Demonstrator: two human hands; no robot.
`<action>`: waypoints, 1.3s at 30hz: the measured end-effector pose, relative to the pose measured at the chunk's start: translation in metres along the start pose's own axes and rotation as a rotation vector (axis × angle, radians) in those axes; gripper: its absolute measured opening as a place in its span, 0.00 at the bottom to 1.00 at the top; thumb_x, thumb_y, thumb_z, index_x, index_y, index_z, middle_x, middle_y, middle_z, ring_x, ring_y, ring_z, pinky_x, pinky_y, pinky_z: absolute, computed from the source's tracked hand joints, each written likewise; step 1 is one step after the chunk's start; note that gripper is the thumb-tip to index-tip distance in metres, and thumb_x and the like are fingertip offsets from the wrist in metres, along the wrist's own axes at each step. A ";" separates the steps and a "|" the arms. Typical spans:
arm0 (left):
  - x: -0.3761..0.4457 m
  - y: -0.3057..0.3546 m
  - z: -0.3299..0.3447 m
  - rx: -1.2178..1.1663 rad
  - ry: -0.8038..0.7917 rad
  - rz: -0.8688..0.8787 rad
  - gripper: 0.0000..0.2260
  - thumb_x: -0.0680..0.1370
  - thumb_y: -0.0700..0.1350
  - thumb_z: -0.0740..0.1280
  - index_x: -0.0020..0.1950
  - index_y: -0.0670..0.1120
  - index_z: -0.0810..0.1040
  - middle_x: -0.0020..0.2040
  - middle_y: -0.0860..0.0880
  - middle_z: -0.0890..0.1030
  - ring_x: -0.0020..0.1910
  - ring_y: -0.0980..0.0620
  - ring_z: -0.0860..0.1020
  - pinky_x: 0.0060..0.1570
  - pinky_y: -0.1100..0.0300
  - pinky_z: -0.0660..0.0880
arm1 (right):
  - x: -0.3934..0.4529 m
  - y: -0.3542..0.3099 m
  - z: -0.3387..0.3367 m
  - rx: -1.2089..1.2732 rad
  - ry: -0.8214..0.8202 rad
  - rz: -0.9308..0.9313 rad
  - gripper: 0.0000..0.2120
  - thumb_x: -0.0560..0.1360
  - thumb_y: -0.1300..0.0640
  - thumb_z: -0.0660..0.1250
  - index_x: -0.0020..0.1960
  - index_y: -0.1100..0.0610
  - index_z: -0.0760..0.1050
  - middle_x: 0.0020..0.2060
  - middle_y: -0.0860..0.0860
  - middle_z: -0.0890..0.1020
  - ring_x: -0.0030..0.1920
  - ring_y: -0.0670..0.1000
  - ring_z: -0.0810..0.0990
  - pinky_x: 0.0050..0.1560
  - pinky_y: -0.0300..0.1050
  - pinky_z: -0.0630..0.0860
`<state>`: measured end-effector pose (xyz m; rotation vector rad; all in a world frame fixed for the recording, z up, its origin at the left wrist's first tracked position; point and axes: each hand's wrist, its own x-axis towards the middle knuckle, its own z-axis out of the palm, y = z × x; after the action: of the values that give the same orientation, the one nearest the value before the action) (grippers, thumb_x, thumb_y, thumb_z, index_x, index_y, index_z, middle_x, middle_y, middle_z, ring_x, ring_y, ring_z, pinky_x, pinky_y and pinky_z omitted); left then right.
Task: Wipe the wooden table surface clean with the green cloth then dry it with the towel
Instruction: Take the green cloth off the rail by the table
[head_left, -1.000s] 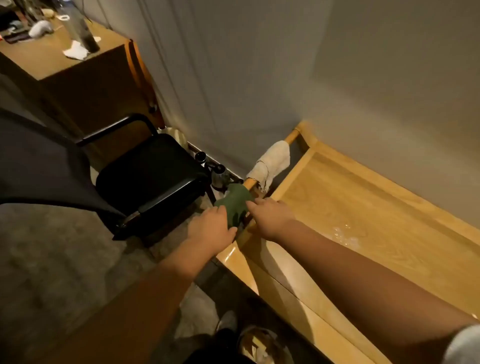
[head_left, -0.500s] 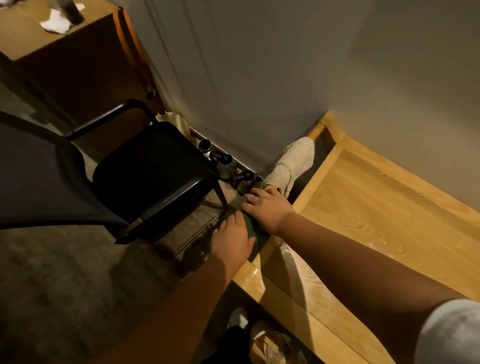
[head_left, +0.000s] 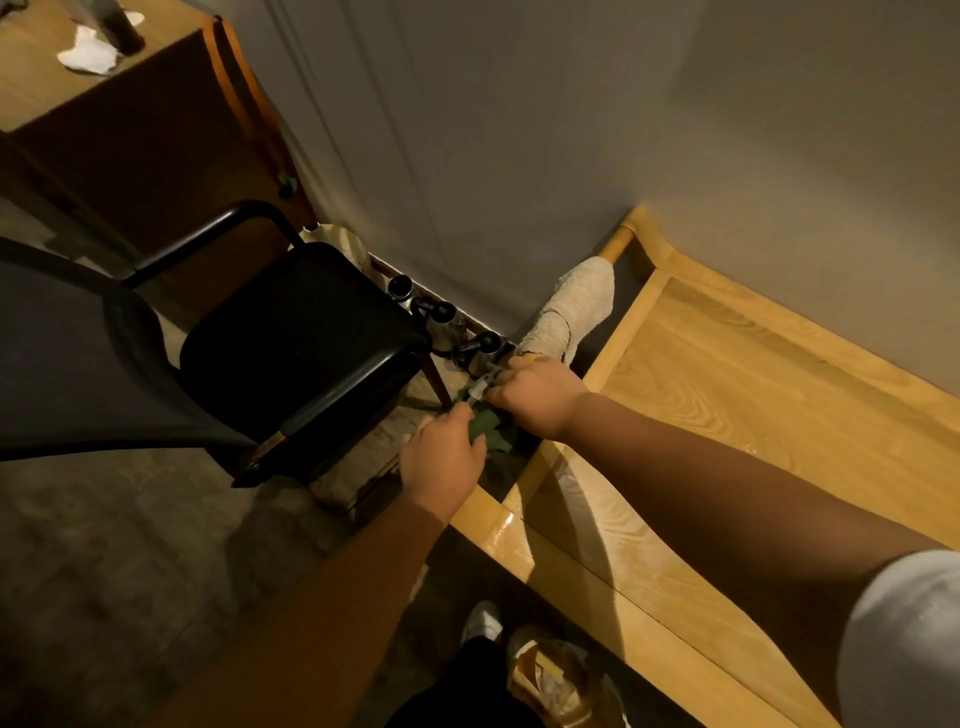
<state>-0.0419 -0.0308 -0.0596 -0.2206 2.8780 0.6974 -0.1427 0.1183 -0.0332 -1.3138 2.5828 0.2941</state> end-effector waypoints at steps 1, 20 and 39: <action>-0.001 -0.001 -0.005 -0.005 -0.007 0.027 0.10 0.80 0.50 0.67 0.60 0.51 0.75 0.52 0.51 0.82 0.57 0.48 0.78 0.57 0.48 0.72 | -0.006 -0.001 -0.002 0.047 0.003 0.021 0.14 0.78 0.57 0.66 0.64 0.53 0.76 0.55 0.52 0.79 0.56 0.55 0.74 0.48 0.50 0.75; -0.081 0.126 0.011 -0.593 -0.572 -0.082 0.06 0.77 0.41 0.67 0.52 0.48 0.78 0.51 0.44 0.82 0.48 0.47 0.81 0.42 0.56 0.75 | -0.281 -0.038 0.031 1.827 0.219 0.836 0.20 0.74 0.65 0.72 0.61 0.48 0.74 0.52 0.59 0.81 0.47 0.57 0.83 0.45 0.51 0.79; -0.238 0.283 0.211 -0.656 -0.757 -0.159 0.30 0.77 0.32 0.71 0.76 0.49 0.66 0.64 0.42 0.74 0.55 0.45 0.79 0.50 0.51 0.82 | -0.500 -0.112 0.189 1.612 0.581 1.625 0.25 0.75 0.61 0.73 0.69 0.55 0.69 0.62 0.55 0.76 0.59 0.55 0.77 0.62 0.51 0.76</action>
<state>0.1665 0.3404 -0.0729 -0.2013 1.8390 1.3244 0.2553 0.4894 -0.0767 1.3288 2.1445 -1.6550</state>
